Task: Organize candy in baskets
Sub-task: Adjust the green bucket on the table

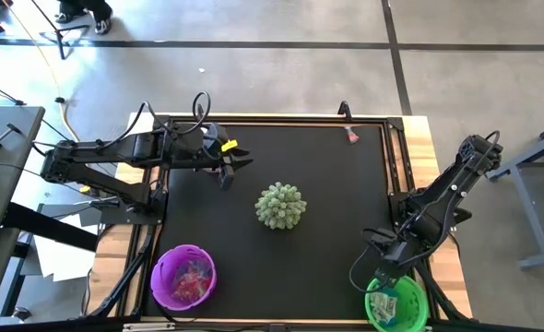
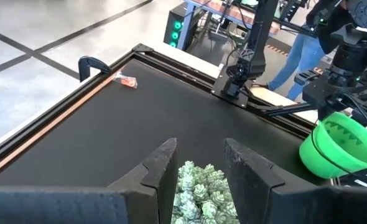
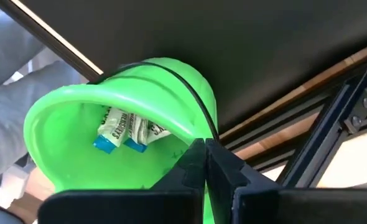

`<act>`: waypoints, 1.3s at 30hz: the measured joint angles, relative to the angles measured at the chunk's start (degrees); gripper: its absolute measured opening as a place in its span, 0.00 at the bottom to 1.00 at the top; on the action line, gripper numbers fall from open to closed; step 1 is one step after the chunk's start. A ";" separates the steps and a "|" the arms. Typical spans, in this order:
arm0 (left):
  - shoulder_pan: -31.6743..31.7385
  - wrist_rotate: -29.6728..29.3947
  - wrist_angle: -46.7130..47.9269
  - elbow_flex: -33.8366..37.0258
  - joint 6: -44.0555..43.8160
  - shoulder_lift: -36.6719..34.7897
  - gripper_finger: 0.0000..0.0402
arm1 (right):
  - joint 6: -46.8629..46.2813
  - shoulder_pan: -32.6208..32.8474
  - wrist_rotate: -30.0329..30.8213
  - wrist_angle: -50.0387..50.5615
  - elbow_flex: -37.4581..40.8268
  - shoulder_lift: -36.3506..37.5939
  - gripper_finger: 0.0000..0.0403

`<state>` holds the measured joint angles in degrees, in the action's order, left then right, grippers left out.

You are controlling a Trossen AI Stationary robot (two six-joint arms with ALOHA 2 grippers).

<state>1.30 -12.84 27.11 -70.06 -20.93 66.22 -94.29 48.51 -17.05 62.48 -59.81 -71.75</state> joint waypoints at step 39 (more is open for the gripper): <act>0.00 0.00 0.06 0.00 -0.13 0.00 0.28 | 8.58 0.68 -1.45 -0.75 -0.02 -6.73 0.33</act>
<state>1.30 -12.84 27.18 -70.06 -21.06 66.22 -85.71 49.19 -18.50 61.73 -59.83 -78.48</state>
